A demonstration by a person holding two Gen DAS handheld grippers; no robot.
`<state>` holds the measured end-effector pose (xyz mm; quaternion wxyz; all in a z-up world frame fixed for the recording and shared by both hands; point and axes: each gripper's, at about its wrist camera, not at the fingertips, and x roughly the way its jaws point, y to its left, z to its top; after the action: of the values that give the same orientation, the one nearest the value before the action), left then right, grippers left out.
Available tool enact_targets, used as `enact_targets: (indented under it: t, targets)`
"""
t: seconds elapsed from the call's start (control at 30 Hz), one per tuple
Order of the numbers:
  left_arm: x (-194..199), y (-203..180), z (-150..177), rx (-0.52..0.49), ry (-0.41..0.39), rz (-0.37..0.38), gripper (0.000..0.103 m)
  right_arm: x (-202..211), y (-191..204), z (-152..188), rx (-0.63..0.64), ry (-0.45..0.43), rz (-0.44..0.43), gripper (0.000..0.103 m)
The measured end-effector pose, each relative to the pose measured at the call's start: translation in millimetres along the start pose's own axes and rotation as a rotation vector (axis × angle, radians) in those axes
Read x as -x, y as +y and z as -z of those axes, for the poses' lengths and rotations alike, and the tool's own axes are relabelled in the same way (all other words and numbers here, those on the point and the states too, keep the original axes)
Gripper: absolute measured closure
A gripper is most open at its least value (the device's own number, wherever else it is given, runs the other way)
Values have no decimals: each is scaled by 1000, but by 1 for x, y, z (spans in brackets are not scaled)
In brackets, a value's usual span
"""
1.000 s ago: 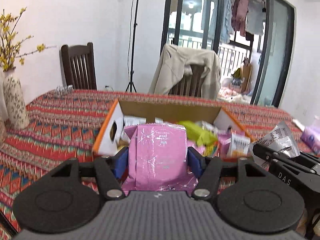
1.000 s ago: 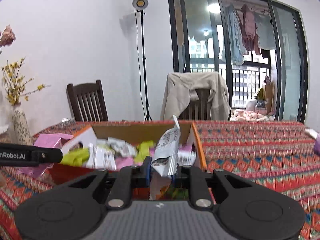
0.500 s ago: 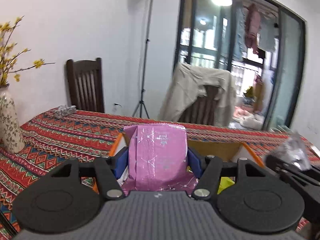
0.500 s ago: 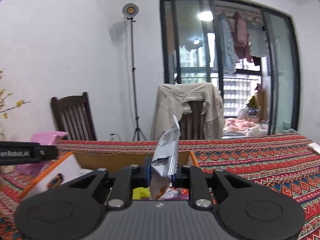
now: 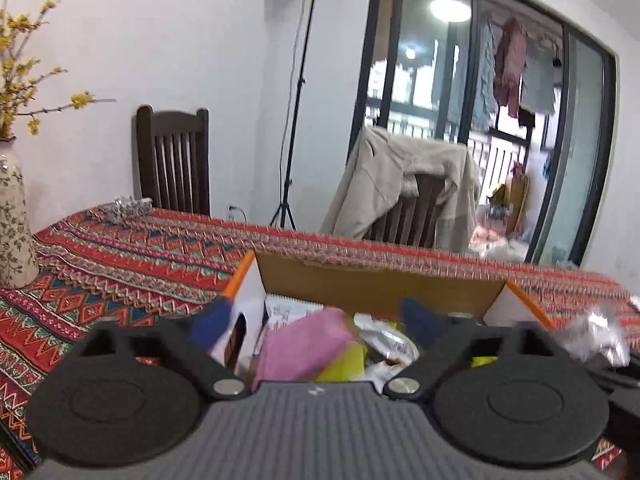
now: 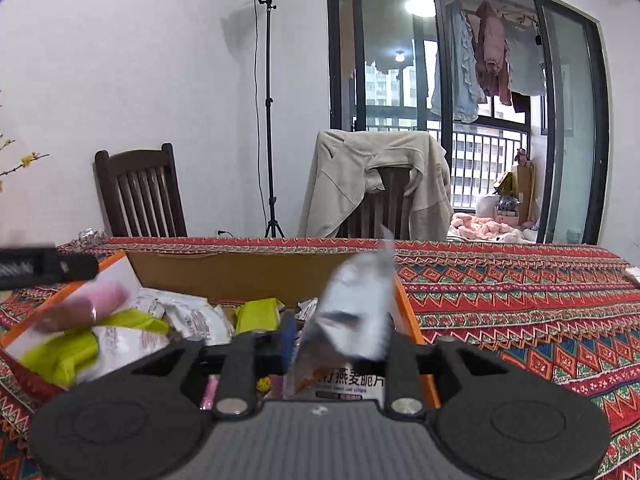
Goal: Organize snacks
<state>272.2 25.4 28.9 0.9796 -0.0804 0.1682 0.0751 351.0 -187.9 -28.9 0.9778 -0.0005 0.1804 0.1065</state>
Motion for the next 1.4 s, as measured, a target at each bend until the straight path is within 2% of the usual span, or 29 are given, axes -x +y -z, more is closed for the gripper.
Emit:
enact_targets:
  t: [0.03,0.07,0.13,0.37,0.5,0.7,0.77,1.07,1.4]
  targets:
    - [2,0,0,1,-13,7,0,1,-1,0,-7,-1,0,28]
    - [3,0,-1,-1,-14,21,0,3,-2,0,-13,-4,1,7]
    - [3,-3,-2,-2,-11,39,0,7,-3,0,-23,-26,-1,0]
    - [21,-10,-14,3,-44,35,0,20,-8,-11,-43,-27,-17,0]
    - [41,-7,-22,-1,-33,33,0,40,-7,-23,-35,-36,20,0]
    - [81,9,-21,24,-2,91,0,80,-10,-21,-23,-30,26,0]
    - [95,12,-16,2,15,123,0,94,-12,-16,-20,-25,19,0]
    - [150,24,26,-37,49,131,0,154,-18,21,-30,17,-3,0]
    - [180,29,70,-61,130,144,0,190,-11,59,-37,78,-29,0]
